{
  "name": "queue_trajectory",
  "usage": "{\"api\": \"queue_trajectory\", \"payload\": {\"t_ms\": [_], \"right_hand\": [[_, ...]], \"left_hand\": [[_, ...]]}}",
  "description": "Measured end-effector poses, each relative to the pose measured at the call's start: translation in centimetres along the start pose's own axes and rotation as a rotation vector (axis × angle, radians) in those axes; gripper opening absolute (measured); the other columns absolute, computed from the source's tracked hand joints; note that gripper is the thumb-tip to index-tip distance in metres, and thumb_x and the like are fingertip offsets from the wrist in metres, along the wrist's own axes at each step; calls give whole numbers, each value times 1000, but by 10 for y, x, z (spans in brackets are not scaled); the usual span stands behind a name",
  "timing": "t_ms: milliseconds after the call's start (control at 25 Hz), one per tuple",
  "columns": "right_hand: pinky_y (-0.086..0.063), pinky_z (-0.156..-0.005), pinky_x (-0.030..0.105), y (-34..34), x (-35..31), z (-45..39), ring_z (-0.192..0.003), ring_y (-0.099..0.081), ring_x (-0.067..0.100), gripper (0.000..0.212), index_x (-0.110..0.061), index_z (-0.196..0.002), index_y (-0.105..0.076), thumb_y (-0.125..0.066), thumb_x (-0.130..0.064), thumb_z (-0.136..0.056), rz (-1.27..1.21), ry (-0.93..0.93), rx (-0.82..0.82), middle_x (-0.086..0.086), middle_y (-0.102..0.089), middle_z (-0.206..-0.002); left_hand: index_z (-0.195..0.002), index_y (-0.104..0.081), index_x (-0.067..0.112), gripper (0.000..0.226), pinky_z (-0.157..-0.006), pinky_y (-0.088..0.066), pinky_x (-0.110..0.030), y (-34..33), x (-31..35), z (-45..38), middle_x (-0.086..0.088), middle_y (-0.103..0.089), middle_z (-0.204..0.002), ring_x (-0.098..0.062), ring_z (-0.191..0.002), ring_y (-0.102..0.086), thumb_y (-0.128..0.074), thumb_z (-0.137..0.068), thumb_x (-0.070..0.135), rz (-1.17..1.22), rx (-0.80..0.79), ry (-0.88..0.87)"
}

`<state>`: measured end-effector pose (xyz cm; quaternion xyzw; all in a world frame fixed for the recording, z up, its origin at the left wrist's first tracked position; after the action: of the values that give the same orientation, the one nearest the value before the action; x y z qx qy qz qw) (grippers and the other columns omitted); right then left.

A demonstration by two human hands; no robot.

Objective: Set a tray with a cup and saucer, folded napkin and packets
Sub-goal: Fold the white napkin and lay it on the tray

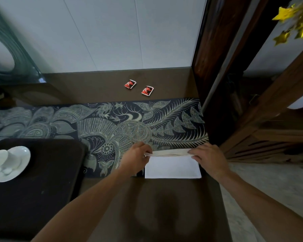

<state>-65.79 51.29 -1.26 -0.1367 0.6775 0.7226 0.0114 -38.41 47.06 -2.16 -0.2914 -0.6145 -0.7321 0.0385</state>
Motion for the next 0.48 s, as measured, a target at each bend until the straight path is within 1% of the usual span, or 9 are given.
{"api": "queue_trajectory", "payload": {"t_ms": [160, 200, 320, 360, 480], "right_hand": [[-44, -76, 36, -12, -11, 26, -91, -60, 21, 20, -26, -97, -75, -80, -24, -77, 10, 13, 18, -7, -71, -93], [-44, -78, 36, -16, -13, 32, -92, -60, 20, 20, -27, -97, -75, -79, -25, -78, 16, 11, 7, -7, -70, -94], [-40, -88, 33, -33, -17, 46, -105, -55, 16, 22, -31, -111, -69, -64, -34, -90, 47, 0, -82, -11, -67, -108], [-39, -90, 32, -36, -17, 50, -107, -54, 16, 24, -32, -114, -68, -61, -35, -91, 53, 3, -95, -11, -65, -110], [-39, -90, 35, -41, -18, 55, -108, -55, 19, 24, -29, -114, -69, -63, -32, -91, 18, -14, -99, -8, -66, -112]], "left_hand": [[-97, -66, 27, 17, -64, -48, -30, -16, -6, 25, 9, -59, -107, -14, -99, -55, -63, -84, 17, -20, -28, 35], [-98, -66, 27, 18, -65, -48, -31, -20, -7, 29, 9, -59, -107, -15, -100, -55, -63, -83, 17, -37, -36, 30], [-99, -66, 27, 20, -64, -46, -29, -31, -10, 39, 7, -59, -106, -17, -103, -54, -62, -82, 17, -86, -53, 25], [-100, -66, 27, 20, -64, -46, -29, -35, -11, 43, 8, -59, -107, -16, -104, -53, -62, -83, 18, -97, -63, 29], [-103, -65, 30, 20, -68, -49, -31, -43, -16, 52, 10, -57, -111, -13, -109, -50, -61, -84, 23, -114, -96, 57]]}}
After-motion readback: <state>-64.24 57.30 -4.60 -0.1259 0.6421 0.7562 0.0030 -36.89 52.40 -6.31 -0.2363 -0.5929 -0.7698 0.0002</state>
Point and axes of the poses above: each hand's wrist, its own z-axis away from the middle knuckle, its own y-axis out of the back of the hand, x = y × z, the point moved 4 cm from there along -z, towards the middle knuckle
